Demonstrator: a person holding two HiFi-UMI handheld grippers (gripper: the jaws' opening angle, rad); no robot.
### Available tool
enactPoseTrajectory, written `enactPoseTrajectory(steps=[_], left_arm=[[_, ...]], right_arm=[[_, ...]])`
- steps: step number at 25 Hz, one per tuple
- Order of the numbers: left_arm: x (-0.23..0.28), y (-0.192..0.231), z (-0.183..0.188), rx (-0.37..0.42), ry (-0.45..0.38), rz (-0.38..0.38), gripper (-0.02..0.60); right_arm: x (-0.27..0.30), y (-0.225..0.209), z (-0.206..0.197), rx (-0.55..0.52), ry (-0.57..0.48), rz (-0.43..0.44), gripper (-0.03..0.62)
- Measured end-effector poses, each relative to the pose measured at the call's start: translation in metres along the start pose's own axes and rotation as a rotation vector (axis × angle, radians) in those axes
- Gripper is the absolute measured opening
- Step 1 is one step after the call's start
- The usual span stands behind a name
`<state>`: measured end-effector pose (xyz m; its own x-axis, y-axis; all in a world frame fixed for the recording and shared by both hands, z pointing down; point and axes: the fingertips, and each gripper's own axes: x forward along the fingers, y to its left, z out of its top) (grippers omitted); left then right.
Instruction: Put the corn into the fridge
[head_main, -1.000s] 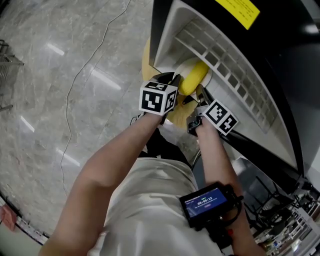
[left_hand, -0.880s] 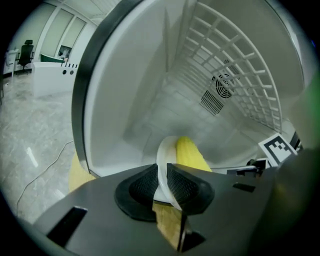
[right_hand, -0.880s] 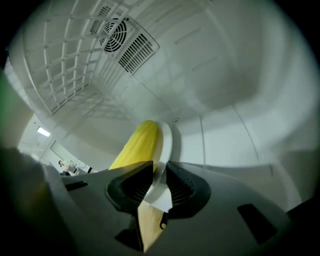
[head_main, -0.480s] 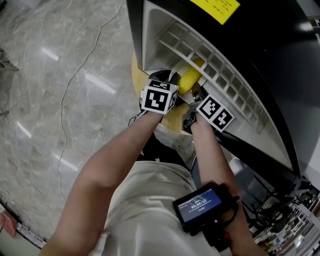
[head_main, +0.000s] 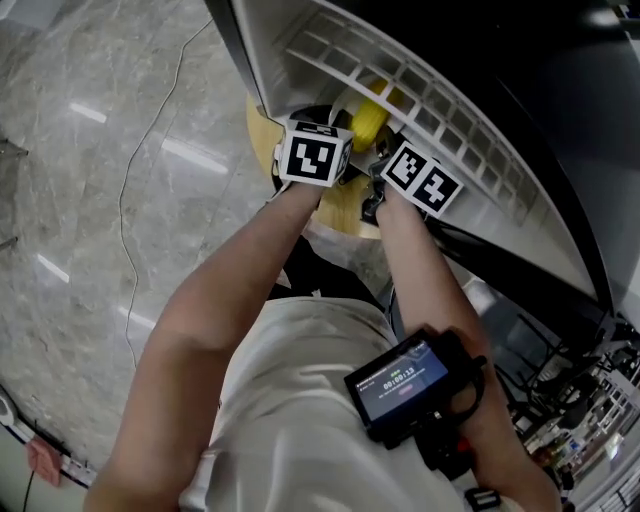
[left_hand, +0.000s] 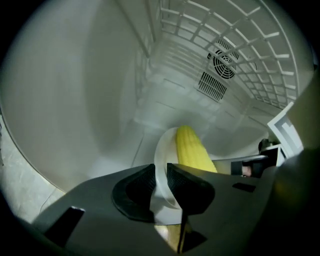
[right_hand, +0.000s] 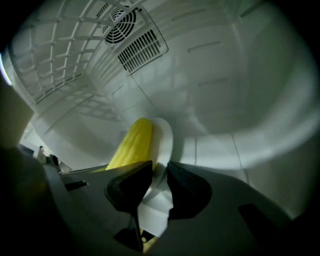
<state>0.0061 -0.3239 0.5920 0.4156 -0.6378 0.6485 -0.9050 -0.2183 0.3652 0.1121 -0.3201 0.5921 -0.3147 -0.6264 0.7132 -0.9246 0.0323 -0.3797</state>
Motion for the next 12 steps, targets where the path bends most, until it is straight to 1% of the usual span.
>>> enactPoseTrajectory(steps=[2,6,9,12], left_arm=[[0.003,0.004,0.01,0.021,0.003,0.005,0.063],[0.005,-0.005,0.01,0.073,0.042,-0.008,0.064],[0.009,-0.006,0.01,0.074,0.062,-0.016,0.064],[0.011,-0.005,0.011,0.094,0.067,-0.014,0.069]], right_arm=[[0.007,0.004,0.009,-0.018,-0.009,-0.004,0.074],[0.001,-0.002,0.008,-0.014,0.0,-0.036,0.078],[0.001,-0.005,0.008,0.007,-0.001,-0.034,0.08],[0.001,-0.004,0.009,-0.004,0.0,-0.036,0.083]])
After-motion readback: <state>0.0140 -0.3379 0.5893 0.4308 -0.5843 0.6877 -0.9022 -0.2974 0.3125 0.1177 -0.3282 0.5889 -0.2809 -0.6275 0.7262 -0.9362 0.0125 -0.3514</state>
